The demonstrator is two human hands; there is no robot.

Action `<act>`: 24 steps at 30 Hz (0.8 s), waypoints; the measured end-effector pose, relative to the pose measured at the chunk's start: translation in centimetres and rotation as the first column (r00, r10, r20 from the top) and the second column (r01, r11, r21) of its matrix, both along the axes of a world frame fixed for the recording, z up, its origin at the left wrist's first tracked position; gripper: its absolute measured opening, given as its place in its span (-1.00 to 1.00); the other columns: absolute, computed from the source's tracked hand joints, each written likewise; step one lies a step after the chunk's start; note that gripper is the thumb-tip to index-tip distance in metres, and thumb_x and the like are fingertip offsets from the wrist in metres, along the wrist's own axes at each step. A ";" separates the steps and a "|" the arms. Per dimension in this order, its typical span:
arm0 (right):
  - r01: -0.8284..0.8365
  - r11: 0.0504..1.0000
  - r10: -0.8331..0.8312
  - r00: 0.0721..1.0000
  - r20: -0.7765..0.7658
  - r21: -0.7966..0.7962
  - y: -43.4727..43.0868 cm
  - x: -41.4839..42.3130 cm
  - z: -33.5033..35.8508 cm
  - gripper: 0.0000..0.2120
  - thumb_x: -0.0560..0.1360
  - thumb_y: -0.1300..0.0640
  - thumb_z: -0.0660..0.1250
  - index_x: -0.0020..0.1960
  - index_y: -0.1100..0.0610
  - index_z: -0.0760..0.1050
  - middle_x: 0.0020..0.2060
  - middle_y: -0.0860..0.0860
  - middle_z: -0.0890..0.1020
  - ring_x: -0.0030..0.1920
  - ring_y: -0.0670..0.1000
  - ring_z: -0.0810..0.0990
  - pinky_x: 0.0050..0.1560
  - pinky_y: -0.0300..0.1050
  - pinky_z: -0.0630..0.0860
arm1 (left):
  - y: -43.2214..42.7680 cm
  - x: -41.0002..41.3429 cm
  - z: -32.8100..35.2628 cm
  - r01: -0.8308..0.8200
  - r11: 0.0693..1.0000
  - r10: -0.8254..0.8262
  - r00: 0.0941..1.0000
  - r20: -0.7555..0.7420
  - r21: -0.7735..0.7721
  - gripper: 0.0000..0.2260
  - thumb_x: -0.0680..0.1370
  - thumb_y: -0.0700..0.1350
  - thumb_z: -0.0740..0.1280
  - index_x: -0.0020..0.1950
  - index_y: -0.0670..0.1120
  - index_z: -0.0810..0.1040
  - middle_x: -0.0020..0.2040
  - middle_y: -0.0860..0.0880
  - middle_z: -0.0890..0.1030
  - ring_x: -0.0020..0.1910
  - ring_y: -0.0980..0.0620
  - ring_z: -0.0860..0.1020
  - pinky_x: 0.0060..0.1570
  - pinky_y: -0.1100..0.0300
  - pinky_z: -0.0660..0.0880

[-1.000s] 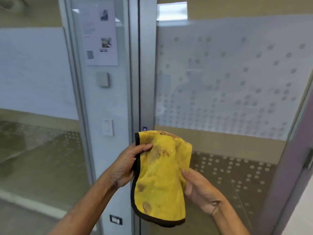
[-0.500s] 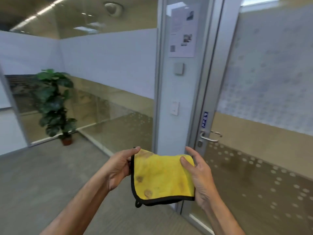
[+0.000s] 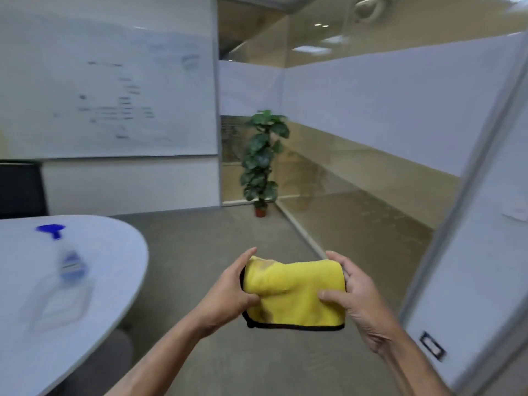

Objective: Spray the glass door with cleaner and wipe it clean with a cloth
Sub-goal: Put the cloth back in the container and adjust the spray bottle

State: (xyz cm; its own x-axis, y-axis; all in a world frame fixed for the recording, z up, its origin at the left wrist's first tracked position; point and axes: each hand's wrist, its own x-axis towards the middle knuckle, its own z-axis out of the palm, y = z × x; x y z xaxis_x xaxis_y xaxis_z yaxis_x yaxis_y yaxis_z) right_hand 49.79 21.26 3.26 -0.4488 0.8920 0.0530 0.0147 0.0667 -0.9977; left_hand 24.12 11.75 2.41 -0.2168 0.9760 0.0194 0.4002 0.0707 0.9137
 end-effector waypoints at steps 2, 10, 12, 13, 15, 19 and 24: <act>-0.053 0.996 0.048 0.995 0.085 0.064 -0.7 -5.9 -0.6 -0.25 0.35 0.58 0.42 0.40 0.02 0.47 0.17 0.08 0.70 0.07 -0.02 0.67 0.07 -0.08 0.62 | -2.4 -5.3 -0.3 -0.080 0.997 0.081 0.992 -0.092 0.019 -0.20 0.36 -0.26 0.41 0.57 0.17 0.38 0.44 0.08 0.50 0.34 0.12 0.54 0.01 0.51 0.52; -0.196 0.893 0.029 0.923 0.383 0.406 -2.7 -23.7 -2.1 -0.44 0.36 0.21 0.56 0.23 -0.24 0.54 0.01 -0.20 0.66 -0.02 -0.08 0.66 -0.05 -0.06 0.64 | -10.4 -19.6 -1.3 -0.364 0.923 0.386 0.858 -0.338 0.128 -0.62 0.42 -0.15 0.43 0.18 0.18 0.66 0.00 0.07 0.65 0.01 0.12 0.59 -0.02 0.31 0.49; -0.268 0.810 -0.018 0.879 0.477 0.522 -2.5 -27.0 -2.8 -0.60 0.38 0.04 0.55 0.12 -0.28 0.53 -0.09 -0.22 0.61 -0.13 -0.13 0.61 -0.18 -0.13 0.56 | -11.7 -22.4 -2.2 -0.432 0.886 0.463 0.806 -0.369 0.168 -0.66 0.46 -0.13 0.45 0.17 0.21 0.66 -0.08 0.01 0.56 -0.04 0.07 0.54 -0.05 0.20 0.49; -0.299 0.764 -0.047 0.858 0.511 0.572 -2.4 -28.7 -3.3 -0.66 0.40 -0.03 0.53 0.10 -0.27 0.52 -0.13 -0.19 0.56 -0.16 -0.13 0.58 -0.23 -0.19 0.49 | -12.2 -23.8 -2.7 -0.464 0.867 0.497 0.784 -0.373 0.181 -0.68 0.48 -0.12 0.46 0.16 0.22 0.65 -0.09 0.01 0.54 -0.04 0.08 0.53 -0.06 0.19 0.49; -0.332 0.706 -0.076 0.843 0.532 0.626 -2.0 -32.1 -4.4 -0.73 0.45 -0.10 0.49 0.09 -0.26 0.52 -0.19 -0.15 0.48 -0.22 -0.13 0.53 -0.29 -0.30 0.34 | -12.6 -26.3 -3.8 -0.529 0.826 0.562 0.745 -0.359 0.195 -0.71 0.51 -0.09 0.47 0.15 0.25 0.64 -0.08 0.03 0.52 -0.06 0.12 0.51 -0.10 0.22 0.48; -0.363 0.711 0.078 0.892 0.445 0.603 -0.7 -39.4 -6.3 -0.75 0.46 0.05 0.52 0.06 -0.19 0.56 -0.12 -0.23 0.60 -0.15 -0.16 0.58 -0.19 -0.25 0.43 | -12.1 -30.7 -6.4 -0.705 0.683 0.724 0.619 -0.303 0.191 -0.69 0.55 -0.01 0.46 0.25 0.28 0.58 -0.06 0.12 0.50 -0.13 0.18 0.53 -0.22 0.38 0.40; -0.438 0.714 0.335 0.899 0.283 0.546 0.7 -47.7 -8.0 -0.68 0.42 0.34 0.50 -0.03 -0.07 0.60 -0.08 -0.16 0.67 -0.03 -0.09 0.66 -0.11 -0.11 0.60 | -10.7 -36.4 -8.6 -0.870 0.479 0.876 0.481 0.014 -0.118 -0.37 0.58 0.11 0.45 0.59 0.09 0.27 0.15 -0.05 0.60 -0.06 -0.03 0.69 -0.20 0.18 0.62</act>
